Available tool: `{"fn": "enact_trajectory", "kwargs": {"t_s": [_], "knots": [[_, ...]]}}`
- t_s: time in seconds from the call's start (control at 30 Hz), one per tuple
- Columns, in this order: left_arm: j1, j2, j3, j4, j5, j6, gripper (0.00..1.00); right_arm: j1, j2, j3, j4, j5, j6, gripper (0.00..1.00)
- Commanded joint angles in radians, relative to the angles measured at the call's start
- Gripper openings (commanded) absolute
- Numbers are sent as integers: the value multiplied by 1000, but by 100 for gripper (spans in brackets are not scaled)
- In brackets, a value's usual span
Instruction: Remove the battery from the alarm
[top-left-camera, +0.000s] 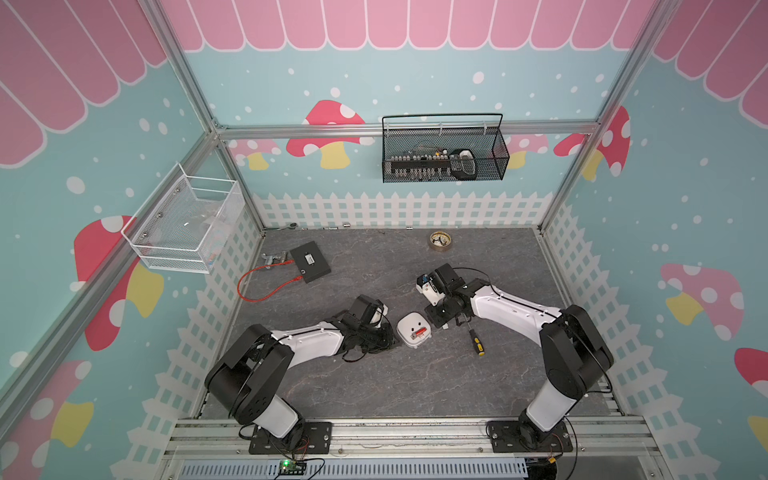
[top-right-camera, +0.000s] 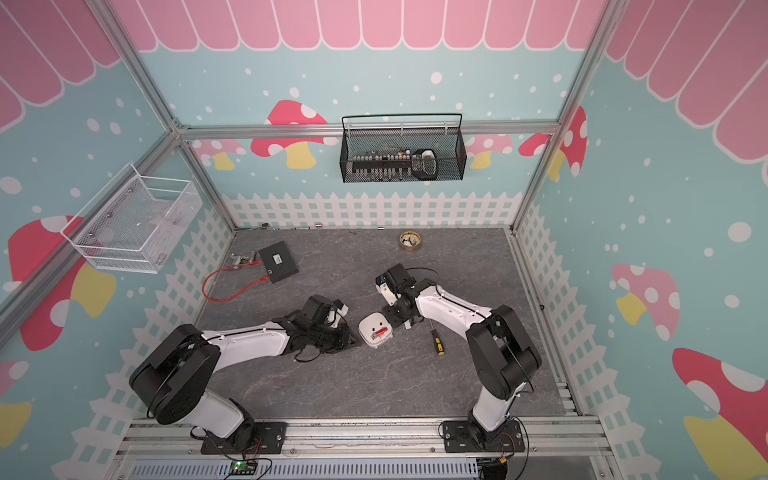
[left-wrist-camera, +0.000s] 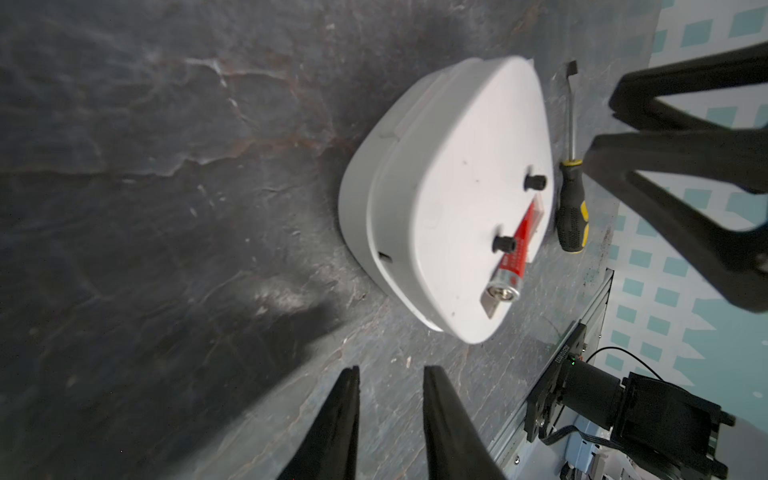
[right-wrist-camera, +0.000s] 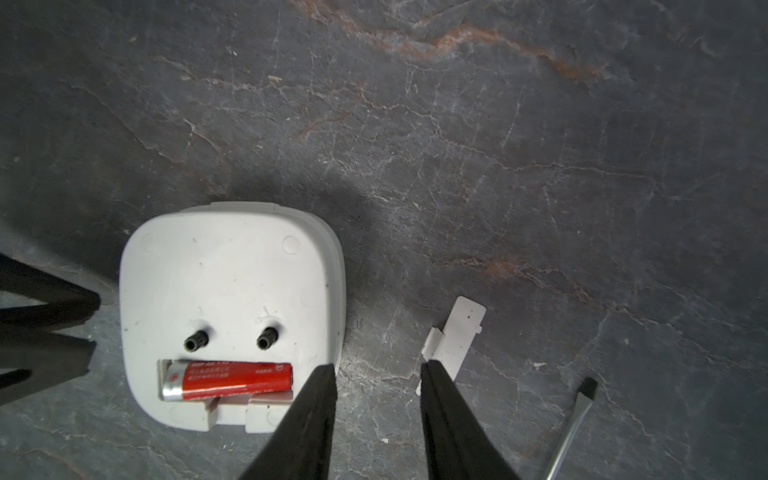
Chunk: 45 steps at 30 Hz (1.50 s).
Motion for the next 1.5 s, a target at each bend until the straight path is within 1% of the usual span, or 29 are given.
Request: {"fn": "enact_trajectory", "kwargs": {"t_s": [0.0, 0.13, 0.23, 0.37, 0.6, 0.83, 0.9, 1.2, 1.47], "knots": [[-1, 28, 44, 30, -3, 0, 30, 1, -7, -17, 2, -44, 15, 39], [-1, 49, 69, 30, -3, 5, 30, 1, -52, -39, 3, -111, 1, 39], [0, 58, 84, 28, -3, 9, 30, 1, -54, -44, -25, -139, -16, 38], [0, 69, 101, 28, -2, 10, 30, 1, -51, -47, -38, -172, -33, 35], [22, 99, 118, 29, -5, 28, 30, 0, -14, -50, -46, -147, -45, 34], [66, 89, 124, 13, -3, 53, 30, -33, -42, -37, -46, -79, -39, 38], [66, 82, 125, 10, -1, 53, 30, -51, -30, -31, -54, -85, -50, 38], [65, 44, 129, -6, 5, 50, 30, -54, 37, 27, -70, -132, -88, 39], [62, 75, 155, -4, 8, 53, 30, -53, 72, 50, -100, -144, -117, 39]]}}
